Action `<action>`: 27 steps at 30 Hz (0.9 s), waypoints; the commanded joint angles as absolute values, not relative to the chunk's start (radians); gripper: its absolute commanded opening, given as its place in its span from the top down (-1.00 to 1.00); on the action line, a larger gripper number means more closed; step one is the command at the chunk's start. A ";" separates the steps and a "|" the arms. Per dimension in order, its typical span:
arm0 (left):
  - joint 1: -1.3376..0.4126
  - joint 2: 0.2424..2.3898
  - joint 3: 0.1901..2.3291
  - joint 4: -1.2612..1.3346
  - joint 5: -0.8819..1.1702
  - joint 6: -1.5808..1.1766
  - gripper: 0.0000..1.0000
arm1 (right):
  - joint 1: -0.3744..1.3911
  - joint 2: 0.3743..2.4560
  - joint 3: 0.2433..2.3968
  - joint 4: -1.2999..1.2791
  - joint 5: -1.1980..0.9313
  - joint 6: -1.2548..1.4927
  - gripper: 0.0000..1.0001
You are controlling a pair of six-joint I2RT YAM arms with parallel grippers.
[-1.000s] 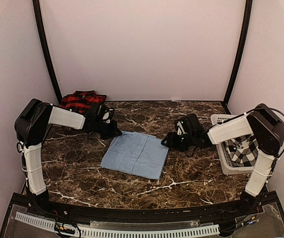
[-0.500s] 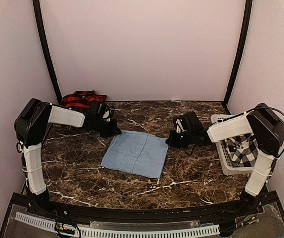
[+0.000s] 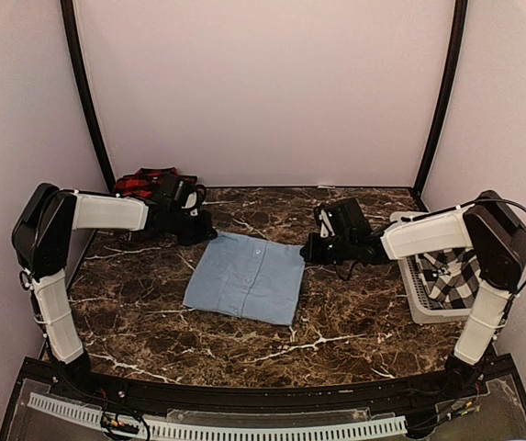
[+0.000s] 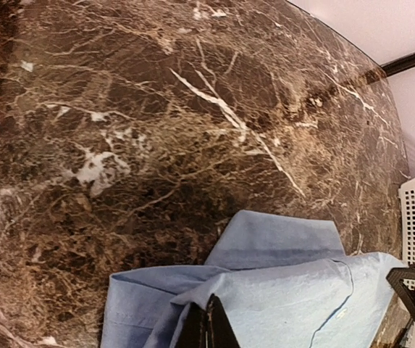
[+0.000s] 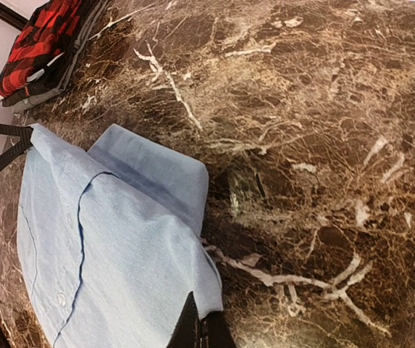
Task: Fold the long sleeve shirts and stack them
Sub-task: Fold the 2/3-rectangle-folded shirt at the center of the board, then smooth out the square-folded shirt at the center of the board.
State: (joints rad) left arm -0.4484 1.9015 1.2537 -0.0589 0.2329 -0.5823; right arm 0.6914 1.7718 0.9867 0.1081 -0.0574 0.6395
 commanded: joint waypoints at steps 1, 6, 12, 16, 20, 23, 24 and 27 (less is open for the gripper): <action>-0.436 1.888 1.229 -0.099 0.082 -0.561 1.00 | 0.683 1.839 1.059 0.132 -0.040 0.618 1.00; -0.404 1.975 1.254 -0.095 0.017 -0.582 1.00 | 0.652 1.931 1.139 0.129 -0.078 0.613 0.81; -0.393 2.042 1.276 -0.080 0.013 -0.581 1.00 | 0.651 1.925 1.176 0.091 -0.104 0.607 0.17; -0.393 2.062 1.276 -0.078 0.016 -0.584 1.00 | 0.664 1.867 1.164 0.059 -0.104 0.607 0.08; -0.391 2.069 1.280 -0.081 0.018 -0.587 1.00 | 0.716 1.823 1.161 0.044 -0.161 0.604 0.12; -0.391 2.073 1.283 -0.081 0.016 -0.587 1.00 | 0.771 1.817 1.139 0.076 -0.239 0.614 0.23; -0.391 2.074 1.286 -0.082 0.016 -0.587 1.00 | 0.791 1.814 1.128 0.085 -0.254 0.615 0.24; -0.391 2.086 1.305 -0.097 0.015 -0.583 1.00 | 0.843 1.796 1.061 0.143 -0.310 0.614 0.24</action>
State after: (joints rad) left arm -0.3954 2.0480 1.2804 -0.0422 0.0345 -0.5869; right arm 0.7807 1.8301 1.1351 0.0795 -0.2062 0.6109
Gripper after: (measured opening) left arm 0.004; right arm 0.380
